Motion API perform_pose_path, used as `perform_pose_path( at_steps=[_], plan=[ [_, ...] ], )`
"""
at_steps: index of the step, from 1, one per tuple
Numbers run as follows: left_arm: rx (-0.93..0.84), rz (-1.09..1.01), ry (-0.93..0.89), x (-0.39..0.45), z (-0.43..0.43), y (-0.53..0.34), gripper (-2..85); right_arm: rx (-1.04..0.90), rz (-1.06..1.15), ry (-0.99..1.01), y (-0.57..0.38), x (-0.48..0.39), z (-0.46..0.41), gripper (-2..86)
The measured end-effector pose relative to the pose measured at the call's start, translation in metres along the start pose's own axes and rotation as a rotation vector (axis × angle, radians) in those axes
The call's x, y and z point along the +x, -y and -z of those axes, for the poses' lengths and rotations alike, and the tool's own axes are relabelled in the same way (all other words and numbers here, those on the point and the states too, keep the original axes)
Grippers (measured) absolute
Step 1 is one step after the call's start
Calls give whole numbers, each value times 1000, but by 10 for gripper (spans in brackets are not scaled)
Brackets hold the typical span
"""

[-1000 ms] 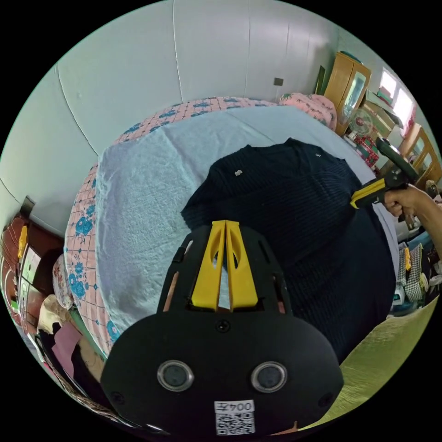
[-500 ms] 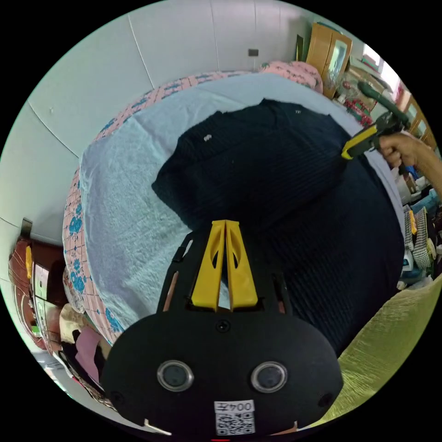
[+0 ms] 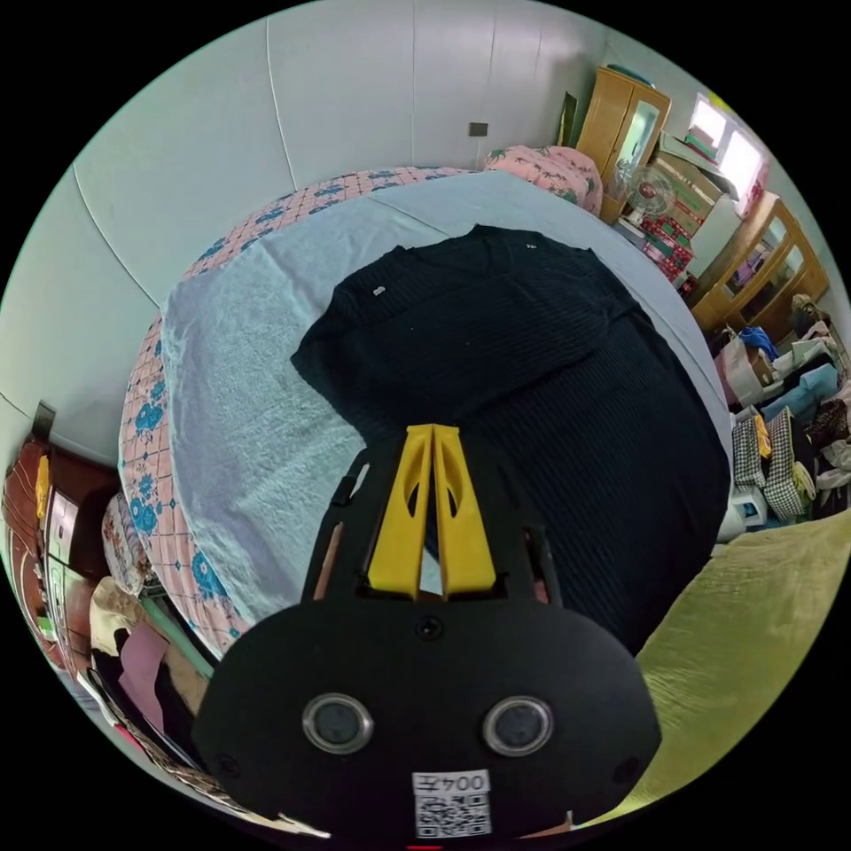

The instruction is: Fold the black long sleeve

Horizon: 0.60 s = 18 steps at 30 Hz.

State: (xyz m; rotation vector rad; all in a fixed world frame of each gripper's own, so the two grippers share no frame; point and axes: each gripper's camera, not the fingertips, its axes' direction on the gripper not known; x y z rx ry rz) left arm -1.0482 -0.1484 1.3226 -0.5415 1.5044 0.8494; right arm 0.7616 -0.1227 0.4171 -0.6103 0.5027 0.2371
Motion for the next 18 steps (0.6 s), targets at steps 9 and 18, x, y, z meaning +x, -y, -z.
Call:
perform_pose_path(
  at_steps=[9, 18],
  plan=[
    [-9, -75, -74, 34, -19, 5, 2, 111, -10, -257, -38, -133, 151, -8],
    [16, -189, -117, 70, -38, 47, 0, 94, -94, -307, -53, -137, 190, -9]
  ],
)
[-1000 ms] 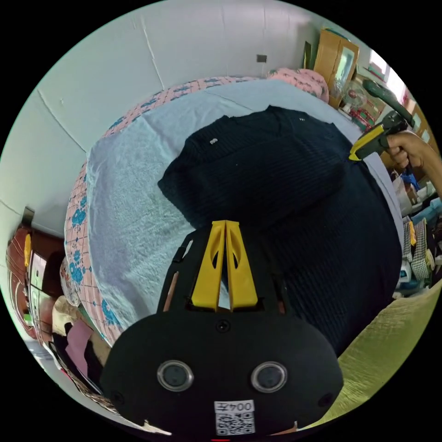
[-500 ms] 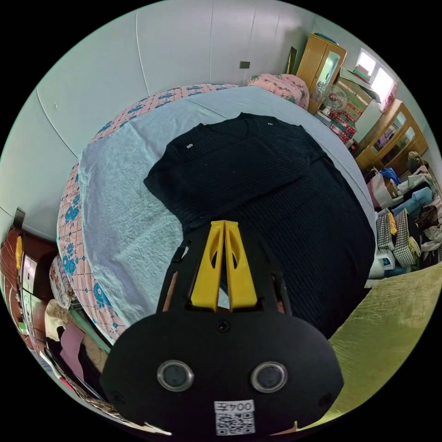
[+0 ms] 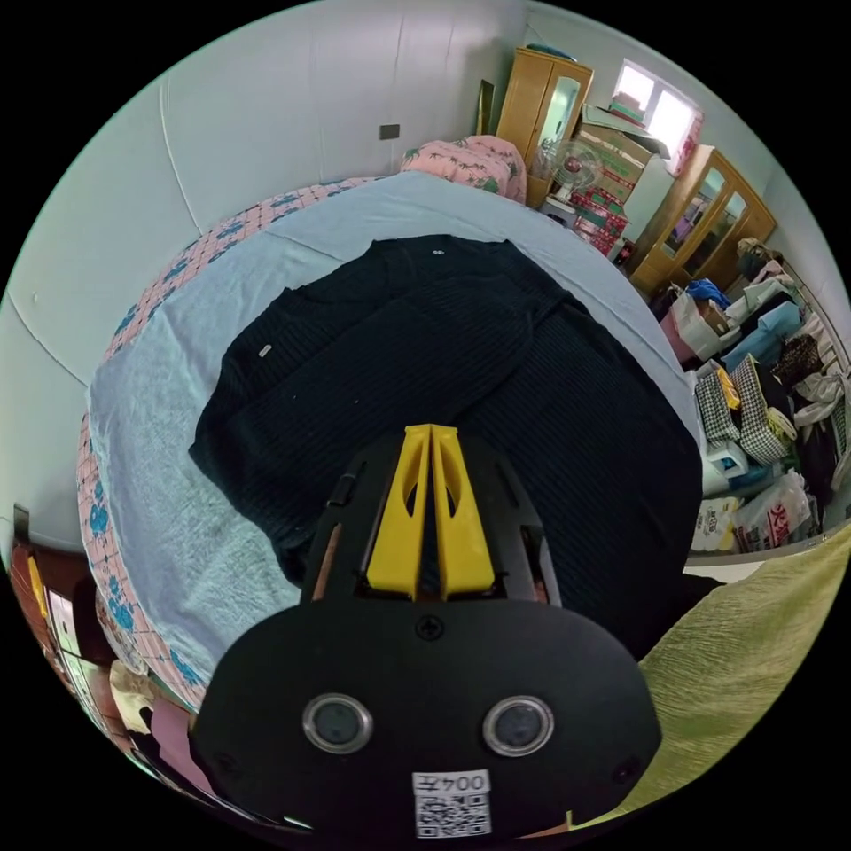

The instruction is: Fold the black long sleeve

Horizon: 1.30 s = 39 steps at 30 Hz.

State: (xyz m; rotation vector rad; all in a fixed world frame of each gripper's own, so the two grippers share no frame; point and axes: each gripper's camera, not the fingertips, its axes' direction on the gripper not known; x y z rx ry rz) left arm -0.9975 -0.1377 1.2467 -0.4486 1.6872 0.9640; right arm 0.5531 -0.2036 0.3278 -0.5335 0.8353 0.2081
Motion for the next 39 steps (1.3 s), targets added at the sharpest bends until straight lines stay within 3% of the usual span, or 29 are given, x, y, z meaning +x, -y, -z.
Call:
perform_pose_path(
  at_steps=[9, 18, 22, 24, 28, 34, 39],
  plan=[
    [-26, -6, 15, 11, -17, 9, 0, 39, -30, 115, -22, 51, 35, -8],
    [11, -78, 65, 47, -51, 72, 1, 46, -59, 183, -37, 143, 32, -8],
    [-27, -73, 49, 66, -84, 93, 1, -9, -64, 284, -53, 219, -34, -8],
    [-110, -123, 53, 81, -104, 96, 2, 45, -58, 393, -69, 259, -69, -7],
    [-58, -125, 97, 94, -96, 95, 3, 260, -112, 727, -117, 357, -166, -6],
    [-19, 74, 62, 72, -76, 62, 4, 287, -241, 772, -159, 431, -312, 17],
    [-16, 206, 194, 63, -60, 14, 4, 285, -281, 818, -171, 460, -379, 67]
  ],
)
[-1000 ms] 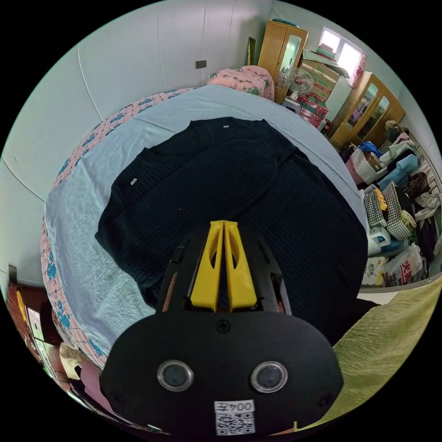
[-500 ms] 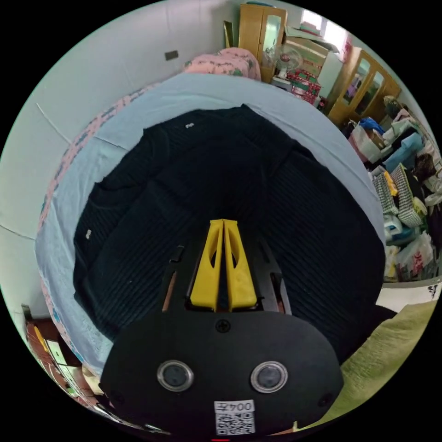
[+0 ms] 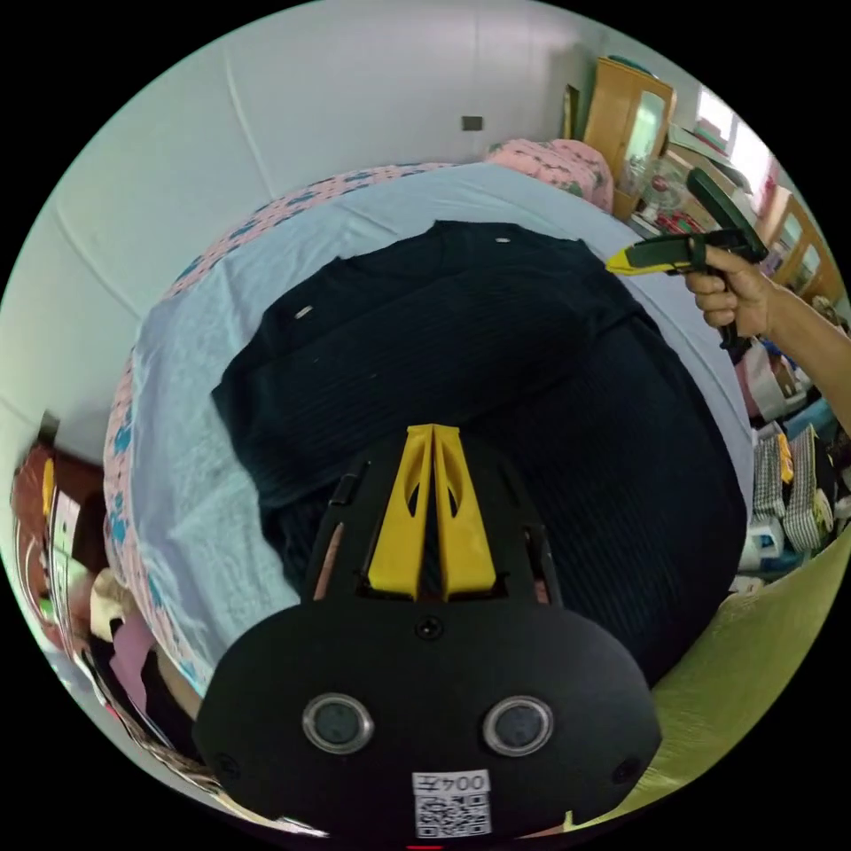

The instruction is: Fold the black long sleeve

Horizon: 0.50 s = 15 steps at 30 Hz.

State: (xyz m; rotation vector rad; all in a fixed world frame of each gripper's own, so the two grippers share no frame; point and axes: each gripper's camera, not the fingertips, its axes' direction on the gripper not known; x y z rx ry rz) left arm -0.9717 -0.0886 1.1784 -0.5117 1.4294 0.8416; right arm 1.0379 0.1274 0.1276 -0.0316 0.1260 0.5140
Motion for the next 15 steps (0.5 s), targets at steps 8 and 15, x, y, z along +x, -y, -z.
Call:
perform_pose_path(
  at_steps=[8, 15],
  plan=[
    [44, 268, 201, -32, 10, -46, 5, -24, -19, -41, 3, 57, 15, 95],
    [20, 324, 267, -41, -4, -31, 5, -38, 2, -34, -11, 68, 45, 99]
  ],
)
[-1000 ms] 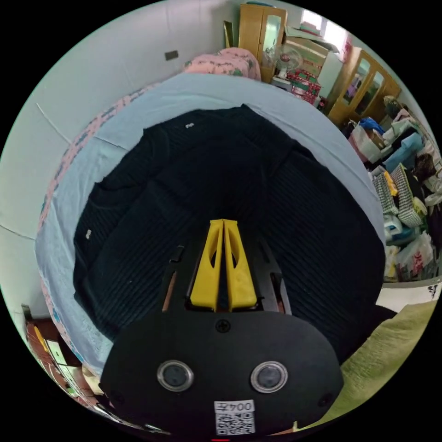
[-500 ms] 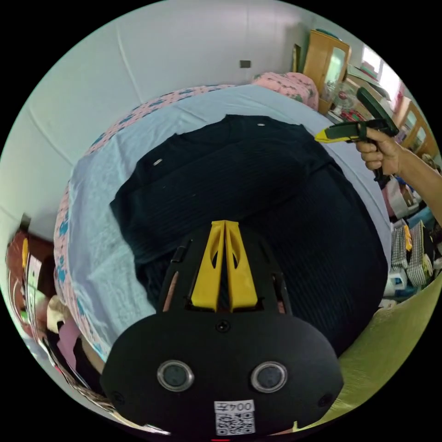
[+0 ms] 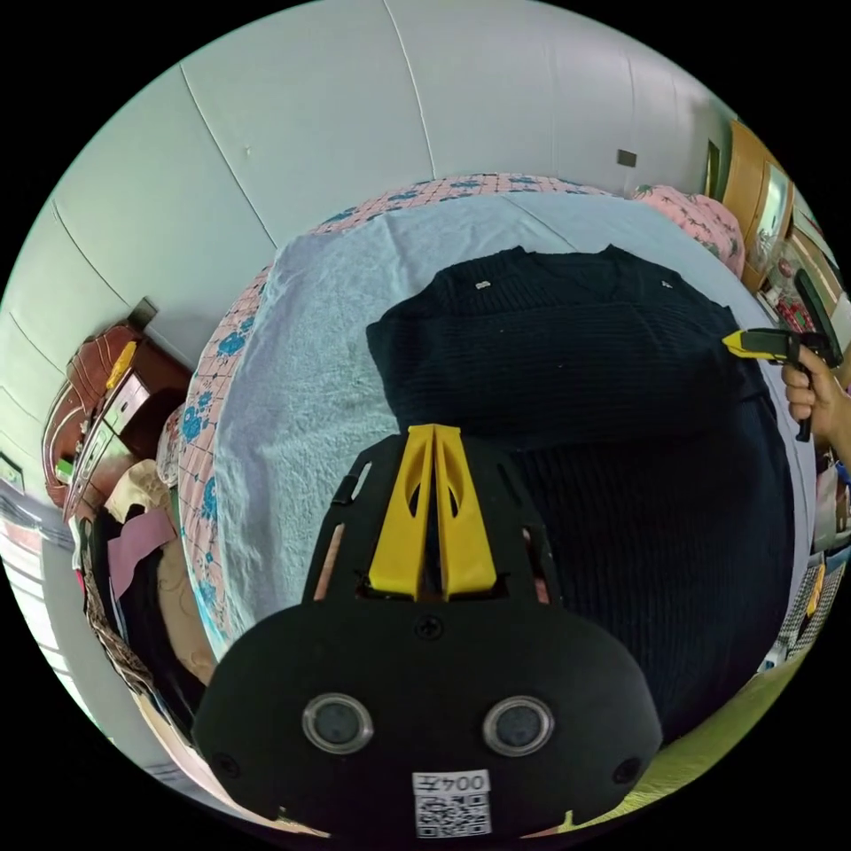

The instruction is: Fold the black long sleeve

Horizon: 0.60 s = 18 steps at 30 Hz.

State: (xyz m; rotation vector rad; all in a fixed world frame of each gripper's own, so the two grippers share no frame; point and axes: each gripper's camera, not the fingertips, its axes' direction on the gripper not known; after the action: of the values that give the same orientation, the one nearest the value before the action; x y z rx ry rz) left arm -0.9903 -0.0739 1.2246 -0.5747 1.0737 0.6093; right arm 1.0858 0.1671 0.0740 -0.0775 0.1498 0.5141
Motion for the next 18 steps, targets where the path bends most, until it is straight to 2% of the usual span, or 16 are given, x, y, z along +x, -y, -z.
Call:
perform_pose_path(
  at_steps=[6, 8, 13, 16, 18],
  plan=[
    [-27, -45, 19, 7, -7, 2, 5, -5, -16, 21, -24, 11, 21, 86],
    [-49, -79, 34, 11, -11, 3, 5, -31, -2, 36, -31, 12, 24, 46],
    [-70, -134, 77, 18, -17, 4, 6, 10, 93, -128, -47, -1, 44, 9],
    [-77, -157, 95, 22, -20, 4, 6, -3, 136, -292, -60, -4, 42, 12],
    [-73, -146, 92, 21, -21, 4, 7, 21, 176, -332, -70, -9, 39, 20]
  ],
)
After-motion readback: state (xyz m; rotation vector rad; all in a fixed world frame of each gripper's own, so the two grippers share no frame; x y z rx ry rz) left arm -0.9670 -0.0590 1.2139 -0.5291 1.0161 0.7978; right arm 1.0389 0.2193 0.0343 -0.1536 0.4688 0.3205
